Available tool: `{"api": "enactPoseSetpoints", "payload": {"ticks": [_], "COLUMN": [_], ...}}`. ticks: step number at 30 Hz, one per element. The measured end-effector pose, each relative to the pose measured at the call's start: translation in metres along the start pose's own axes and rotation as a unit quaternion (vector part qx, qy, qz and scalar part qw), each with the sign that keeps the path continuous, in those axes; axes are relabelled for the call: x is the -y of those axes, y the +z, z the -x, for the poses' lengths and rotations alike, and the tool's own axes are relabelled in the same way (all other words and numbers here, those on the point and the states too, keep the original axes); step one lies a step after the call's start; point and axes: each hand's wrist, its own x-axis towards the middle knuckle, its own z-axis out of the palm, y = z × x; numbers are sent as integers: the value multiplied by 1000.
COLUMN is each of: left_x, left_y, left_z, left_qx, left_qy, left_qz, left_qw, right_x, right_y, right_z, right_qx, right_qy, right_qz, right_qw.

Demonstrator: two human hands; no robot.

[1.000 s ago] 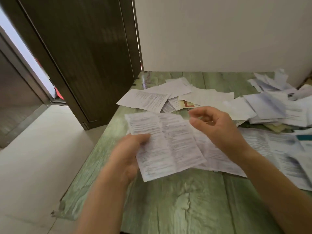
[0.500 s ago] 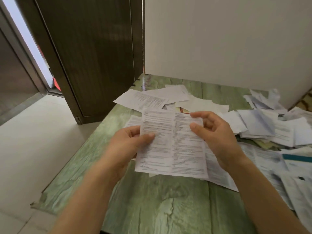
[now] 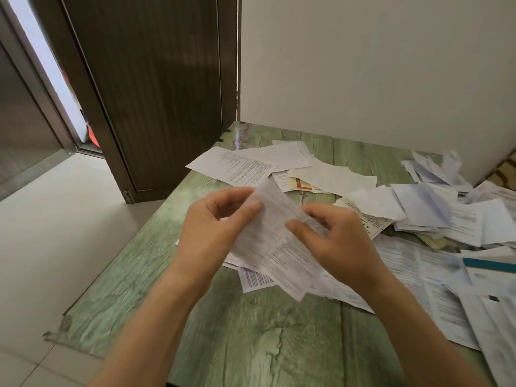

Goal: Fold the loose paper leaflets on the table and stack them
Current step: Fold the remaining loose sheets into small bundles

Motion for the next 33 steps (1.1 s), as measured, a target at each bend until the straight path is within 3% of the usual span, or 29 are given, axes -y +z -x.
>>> {"api": "enactPoseSetpoints", "payload": {"ticks": [3,5,8,14,17,21,25,33], "left_x": [3,4,2,4,1,0,6,9], "left_y": [1,5,16,15,15,16,20,18], "left_z": [-3,-1,5,1,-1,-1,0,-2], "left_qx": [-46,3,46,3,-14,-44,-7,-54], "left_qy": [-42,-103,-147,-148,-150,-208,-204,-152], "left_qz": [0,40,57,22,15,115,56,21], "left_qw": [998,994,986,989,988,970,977,987], "right_x": [5,8,6,-1,1,3,4,4], "right_y": [-7,-9,-7,-7,-8,-7,-6,-9], "right_z": [-2,-2,-2,-4,-3,-2,-2,-4], "right_qx": [-33,-39,-40,28,43,29,21,0], "right_qy": [98,146,192,273,258,232,208,225], "right_qz": [-171,-260,-296,-332,-291,-260,-256,-267], "right_qw": [980,954,935,903,920,937,944,937]}}
